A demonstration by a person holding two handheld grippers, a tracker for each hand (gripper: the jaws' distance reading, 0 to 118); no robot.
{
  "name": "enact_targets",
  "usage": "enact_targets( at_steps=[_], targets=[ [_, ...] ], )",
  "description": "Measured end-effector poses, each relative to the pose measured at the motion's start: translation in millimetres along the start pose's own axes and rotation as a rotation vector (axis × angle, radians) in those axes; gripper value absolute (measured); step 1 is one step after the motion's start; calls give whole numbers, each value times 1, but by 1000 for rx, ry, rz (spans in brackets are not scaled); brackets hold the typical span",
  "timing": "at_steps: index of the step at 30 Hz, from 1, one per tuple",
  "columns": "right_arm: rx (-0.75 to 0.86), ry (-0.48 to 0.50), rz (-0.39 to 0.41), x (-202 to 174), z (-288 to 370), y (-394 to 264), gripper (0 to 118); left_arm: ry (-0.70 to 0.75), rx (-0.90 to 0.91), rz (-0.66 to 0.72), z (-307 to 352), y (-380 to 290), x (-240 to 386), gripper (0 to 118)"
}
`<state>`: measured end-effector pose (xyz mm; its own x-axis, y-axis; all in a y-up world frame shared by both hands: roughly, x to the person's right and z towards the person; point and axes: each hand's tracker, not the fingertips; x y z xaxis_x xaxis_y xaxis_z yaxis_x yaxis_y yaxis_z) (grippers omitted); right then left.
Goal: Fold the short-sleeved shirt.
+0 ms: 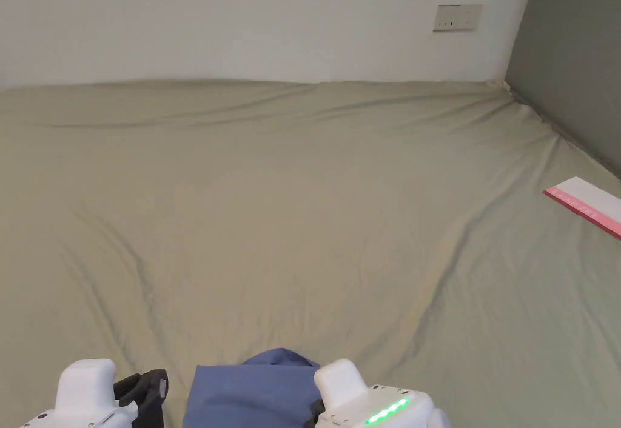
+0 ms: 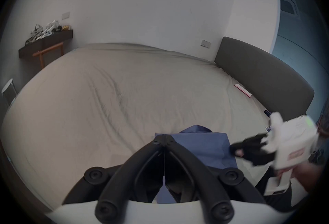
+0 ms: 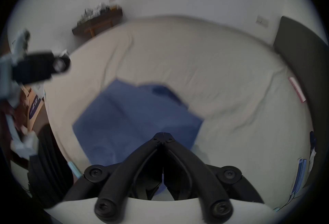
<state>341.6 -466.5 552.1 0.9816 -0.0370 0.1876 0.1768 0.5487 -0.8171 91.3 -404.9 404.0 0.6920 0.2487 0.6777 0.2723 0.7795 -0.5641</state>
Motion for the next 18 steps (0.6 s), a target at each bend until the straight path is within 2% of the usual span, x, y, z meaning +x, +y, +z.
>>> enact_targets(
  at_steps=[3,4,5,6,7,8,9,10,11,15,16,17,18],
  targets=[
    [-101,-12,33,-12,-19,-11,2,-64,-70,65,-9,-3,-17,2],
    [-31,-9,41,-14,-8,-8,2,-93,-102,95,-13,-3,-23,10],
    [-43,0,34,-11,-3,-4,2,-116,-133,120,-17,-4,-29,15],
    [-76,24,19,-9,-1,1,2,-140,-160,145,-22,-5,-36,15],
    [-88,41,12,-7,3,6,2,-179,-196,190,-30,-6,-43,36],
    [-97,54,13,-6,3,7,2,-211,-244,224,-38,-7,-48,64],
    [-102,68,12,-4,4,8,2,-243,-289,254,-48,-9,-54,104],
    [-101,79,1,-3,5,9,2,-286,-320,283,-57,-13,-57,118],
    [-100,89,-10,5,0,6,2,-322,-315,327,-66,-15,-61,116],
    [-73,110,-36,12,-3,-1,2,-421,-487,531,-115,-30,-72,115],
    [-66,115,-44,15,-5,-2,2,-471,-512,588,-125,-37,-71,111],
    [-60,119,-54,16,-4,-3,2,-523,-522,633,-132,-42,-66,99],
    [-56,122,-64,17,-4,-4,1,-567,-538,679,-139,-48,-61,76]
  ],
)
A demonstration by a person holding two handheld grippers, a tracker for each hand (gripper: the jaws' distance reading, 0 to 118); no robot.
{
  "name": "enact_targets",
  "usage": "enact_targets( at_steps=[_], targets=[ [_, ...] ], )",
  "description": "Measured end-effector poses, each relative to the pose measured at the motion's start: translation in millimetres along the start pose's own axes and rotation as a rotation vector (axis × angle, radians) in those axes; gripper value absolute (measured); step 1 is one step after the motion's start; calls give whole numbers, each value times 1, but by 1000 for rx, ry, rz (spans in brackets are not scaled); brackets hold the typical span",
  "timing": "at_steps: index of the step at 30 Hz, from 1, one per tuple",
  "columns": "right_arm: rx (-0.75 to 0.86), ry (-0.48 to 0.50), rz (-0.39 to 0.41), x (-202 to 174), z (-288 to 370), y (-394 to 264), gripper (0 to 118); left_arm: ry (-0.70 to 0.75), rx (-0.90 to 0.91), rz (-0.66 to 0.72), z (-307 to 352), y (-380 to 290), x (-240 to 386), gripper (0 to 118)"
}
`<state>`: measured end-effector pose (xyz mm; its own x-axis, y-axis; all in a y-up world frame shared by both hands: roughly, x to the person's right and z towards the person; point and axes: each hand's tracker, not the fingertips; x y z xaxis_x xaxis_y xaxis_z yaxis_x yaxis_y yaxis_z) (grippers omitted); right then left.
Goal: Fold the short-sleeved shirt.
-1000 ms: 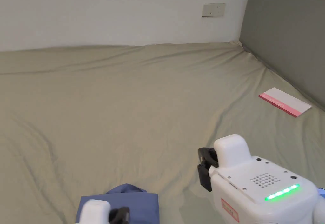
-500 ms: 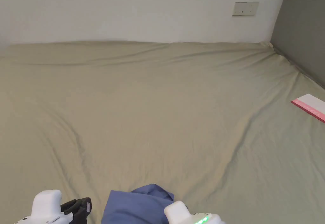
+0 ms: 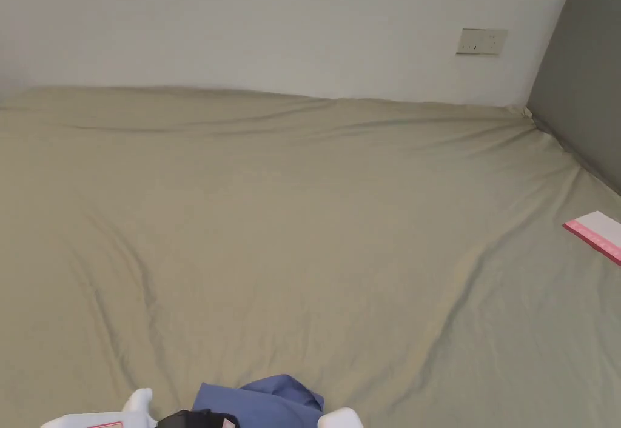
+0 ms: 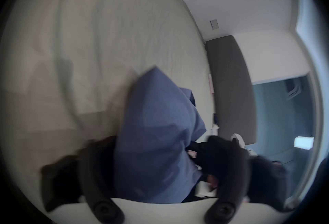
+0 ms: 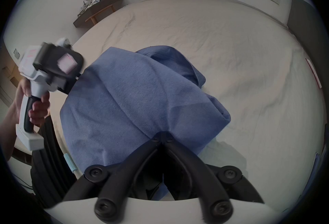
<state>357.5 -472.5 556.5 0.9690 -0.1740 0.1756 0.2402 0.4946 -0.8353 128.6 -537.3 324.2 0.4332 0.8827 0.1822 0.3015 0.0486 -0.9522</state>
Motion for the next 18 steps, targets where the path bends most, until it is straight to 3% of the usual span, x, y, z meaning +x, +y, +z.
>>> enact_targets(
  at_steps=[2,3,5,13,18],
  targets=[
    [5,2,-9,7,-9,-3,2,82,18,16,-15,-3,-5,40],
    [6,4,-13,8,-9,-3,2,84,19,22,-19,-3,-9,35],
    [10,6,-20,8,-12,-4,2,68,35,48,-15,-3,-11,32],
    [46,-54,39,5,8,-3,2,298,62,-212,-2,-20,44,30],
    [238,-137,-32,21,71,7,2,302,64,-256,19,-36,60,30]
  ],
)
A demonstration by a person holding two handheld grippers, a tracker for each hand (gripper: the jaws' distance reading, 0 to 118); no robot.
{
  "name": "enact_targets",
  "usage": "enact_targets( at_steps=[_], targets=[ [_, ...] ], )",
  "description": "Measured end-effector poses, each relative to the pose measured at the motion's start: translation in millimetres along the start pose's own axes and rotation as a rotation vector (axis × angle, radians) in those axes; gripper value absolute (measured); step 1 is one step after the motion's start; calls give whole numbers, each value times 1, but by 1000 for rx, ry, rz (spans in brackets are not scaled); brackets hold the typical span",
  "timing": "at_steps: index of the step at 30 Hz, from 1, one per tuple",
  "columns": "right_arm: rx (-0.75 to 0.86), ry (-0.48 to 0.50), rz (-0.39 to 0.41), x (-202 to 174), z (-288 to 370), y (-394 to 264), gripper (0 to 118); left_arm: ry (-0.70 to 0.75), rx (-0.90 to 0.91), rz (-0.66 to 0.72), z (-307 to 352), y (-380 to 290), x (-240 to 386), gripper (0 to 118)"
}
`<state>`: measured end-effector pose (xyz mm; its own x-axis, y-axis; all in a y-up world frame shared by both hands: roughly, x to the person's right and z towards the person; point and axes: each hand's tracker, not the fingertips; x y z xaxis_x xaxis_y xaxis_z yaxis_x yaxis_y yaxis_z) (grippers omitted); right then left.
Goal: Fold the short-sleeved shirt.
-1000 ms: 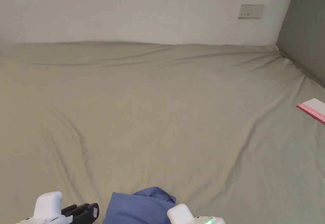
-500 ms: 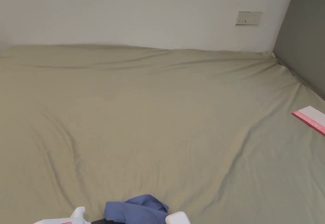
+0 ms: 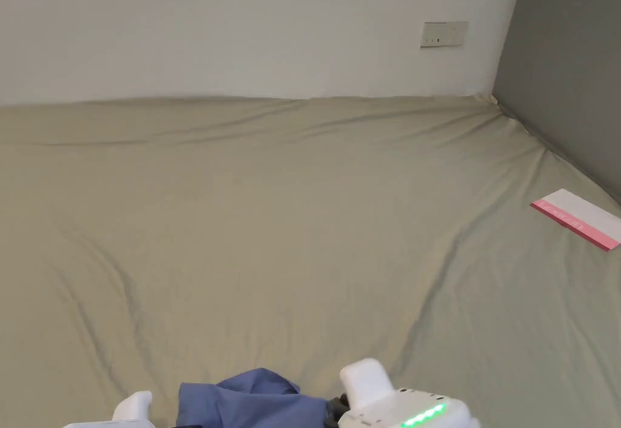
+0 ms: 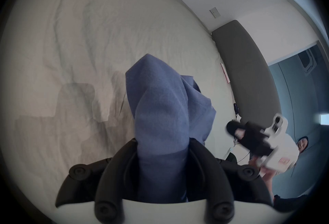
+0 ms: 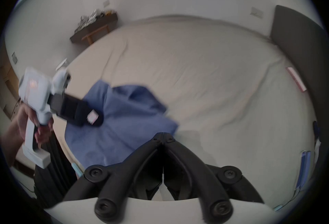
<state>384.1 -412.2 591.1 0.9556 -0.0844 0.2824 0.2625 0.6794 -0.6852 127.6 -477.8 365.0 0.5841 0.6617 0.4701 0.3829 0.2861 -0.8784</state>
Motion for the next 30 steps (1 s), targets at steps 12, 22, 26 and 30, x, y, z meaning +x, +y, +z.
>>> enact_targets(
  at_steps=[12,22,26,30],
  targets=[
    [349,-284,62,-6,106,62,2,342,108,-204,58,-5,-4,30],
    [420,-316,143,-55,105,74,2,578,154,-271,101,10,-56,30],
    [420,-304,162,-71,95,81,2,676,149,-278,123,20,-91,30],
    [410,-299,178,-85,82,87,2,792,167,-280,156,29,-122,30]
  ],
)
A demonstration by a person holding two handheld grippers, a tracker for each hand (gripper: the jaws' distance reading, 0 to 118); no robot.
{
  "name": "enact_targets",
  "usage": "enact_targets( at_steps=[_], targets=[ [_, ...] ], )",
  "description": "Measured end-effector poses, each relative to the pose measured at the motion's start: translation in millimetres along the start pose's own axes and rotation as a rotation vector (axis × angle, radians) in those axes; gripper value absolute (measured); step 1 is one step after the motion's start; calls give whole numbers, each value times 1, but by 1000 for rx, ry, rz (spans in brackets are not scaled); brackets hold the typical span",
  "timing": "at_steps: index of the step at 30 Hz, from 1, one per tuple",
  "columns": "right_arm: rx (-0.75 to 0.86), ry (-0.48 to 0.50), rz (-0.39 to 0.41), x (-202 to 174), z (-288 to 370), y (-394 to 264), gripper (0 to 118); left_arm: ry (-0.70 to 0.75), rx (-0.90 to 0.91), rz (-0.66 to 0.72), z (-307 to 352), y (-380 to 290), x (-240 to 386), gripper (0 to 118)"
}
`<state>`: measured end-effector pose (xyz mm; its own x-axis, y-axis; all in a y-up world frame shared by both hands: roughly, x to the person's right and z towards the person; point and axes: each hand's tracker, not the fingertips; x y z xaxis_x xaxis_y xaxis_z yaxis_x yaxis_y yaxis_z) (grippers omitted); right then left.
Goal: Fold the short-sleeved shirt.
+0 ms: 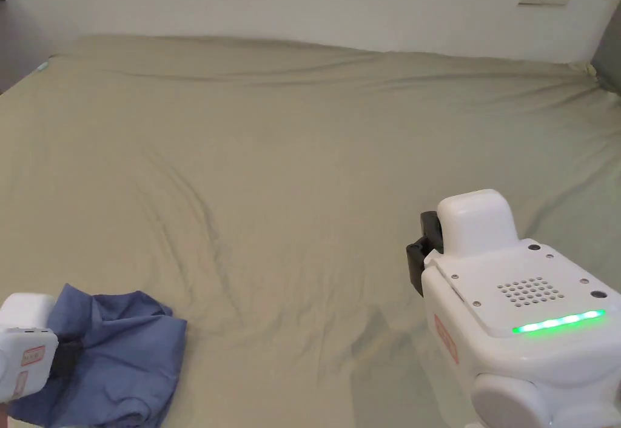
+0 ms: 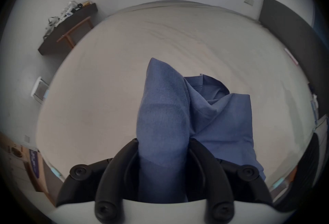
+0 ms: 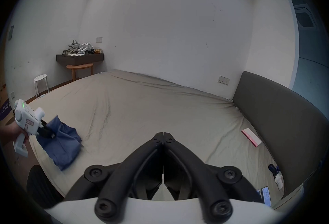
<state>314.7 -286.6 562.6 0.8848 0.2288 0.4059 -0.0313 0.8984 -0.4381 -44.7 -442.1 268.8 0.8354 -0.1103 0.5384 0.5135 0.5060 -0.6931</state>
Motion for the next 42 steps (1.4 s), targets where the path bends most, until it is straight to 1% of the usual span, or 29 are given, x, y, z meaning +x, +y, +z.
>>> enact_targets(
  at_steps=[2,4,6,7,10,12,15,16,17,18,19,20,21,24,26,30,32,33,34,35,37,38,39,40,42],
  targets=[
    [-11,13,2,-6,-6,1,2,36,-2,-3,-7,0,-27,30],
    [-25,21,3,-15,-15,1,2,117,-27,-10,-14,0,-53,30],
    [-42,24,15,-27,-19,3,2,171,-40,-19,-23,-1,-80,30],
    [-51,25,22,-31,-22,2,2,173,-37,-9,-38,0,-103,30],
    [-80,31,38,-41,-30,4,2,268,-55,-10,-51,3,-141,30],
    [-90,32,43,-46,-34,3,2,286,-87,5,-60,8,-161,30],
    [-114,32,47,-42,-45,-1,2,306,-102,2,-67,15,-179,30],
    [-122,35,45,-41,-46,-1,2,265,-116,16,-69,16,-185,31],
    [-127,36,43,-40,-46,0,2,229,-123,42,-69,17,-189,38],
    [-131,39,43,-39,-46,0,2,230,-127,67,-67,20,-192,64],
    [-132,41,42,-37,-45,0,2,313,-101,74,-65,22,-192,88],
    [-128,40,38,-35,-42,1,2,369,-64,64,-57,26,-191,107],
    [-125,37,34,-30,-40,2,2,369,-4,77,-45,30,-192,117],
    [-107,24,24,-16,-32,6,2,350,184,183,5,53,-180,115],
    [-78,2,21,0,-25,11,2,290,349,239,48,69,-160,115],
    [18,-55,-5,33,1,28,2,147,675,284,143,89,-82,114],
    [71,-83,-14,48,19,38,2,67,812,283,189,90,-23,114],
    [93,-96,-14,56,26,41,2,19,853,266,204,90,-1,113],
    [115,-105,-14,63,34,45,2,-36,878,261,217,90,23,107],
    [138,-112,-13,69,44,48,2,-54,901,250,229,91,49,96],
    [177,-142,-13,79,60,53,2,-67,961,237,245,87,94,46],
    [198,-150,-13,83,67,54,2,-84,994,211,252,84,115,24],
    [216,-159,-14,87,75,54,2,-109,1055,211,257,77,134,6],
    [235,-169,-16,90,83,53,2,-153,1121,206,263,67,156,4],
    [267,-183,-16,92,93,50,2,-168,1112,131,273,58,196,0]
  ],
)
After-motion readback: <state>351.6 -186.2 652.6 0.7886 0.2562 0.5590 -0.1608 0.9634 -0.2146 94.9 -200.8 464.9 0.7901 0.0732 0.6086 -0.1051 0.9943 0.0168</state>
